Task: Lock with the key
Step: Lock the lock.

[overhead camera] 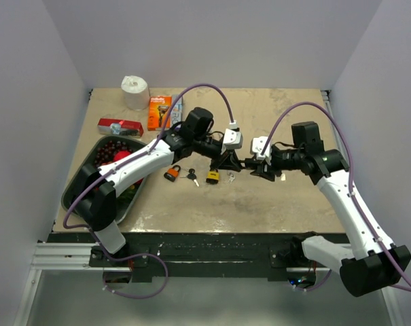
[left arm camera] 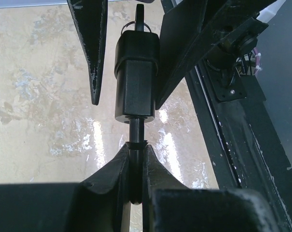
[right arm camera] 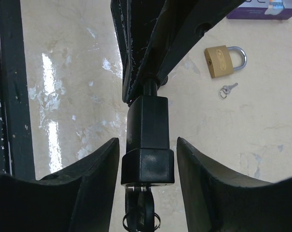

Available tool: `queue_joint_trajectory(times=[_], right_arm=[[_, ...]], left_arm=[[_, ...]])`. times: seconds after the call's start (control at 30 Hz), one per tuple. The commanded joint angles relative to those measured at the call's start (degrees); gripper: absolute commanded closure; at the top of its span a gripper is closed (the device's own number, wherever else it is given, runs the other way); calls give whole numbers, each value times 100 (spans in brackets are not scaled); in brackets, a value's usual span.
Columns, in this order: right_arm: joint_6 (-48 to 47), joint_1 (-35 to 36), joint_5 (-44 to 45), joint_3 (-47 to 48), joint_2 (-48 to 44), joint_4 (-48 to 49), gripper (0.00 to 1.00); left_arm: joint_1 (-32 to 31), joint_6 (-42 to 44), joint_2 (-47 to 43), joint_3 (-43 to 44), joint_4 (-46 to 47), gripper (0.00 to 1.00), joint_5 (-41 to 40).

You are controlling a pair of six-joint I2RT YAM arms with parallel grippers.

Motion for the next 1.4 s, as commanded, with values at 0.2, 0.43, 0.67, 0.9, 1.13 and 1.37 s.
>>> queue_joint_trajectory(times=[0.2,0.43,0.67,0.9,1.13,1.37], right_arm=[[-154,53,-68,92,14,112,82],[653,45,-411,197,111,401,100],[1182,44,-771,215,84,815,100],[1288,44,-991,232,111,1070,100],[1340,53,-1149,259,120,1228,100],[1402,45,-1211,285,76,1289,100]], left_arm=[[3,90,-106,318,625,100,256],[266,99,-132,161,651,81,255],[512,669,-395,-94,239,56,107],[512,723,-686,-473,326,48,28],[495,459,-607,-499,616,48,89],[477,424,-616,-570,713,74,150]])
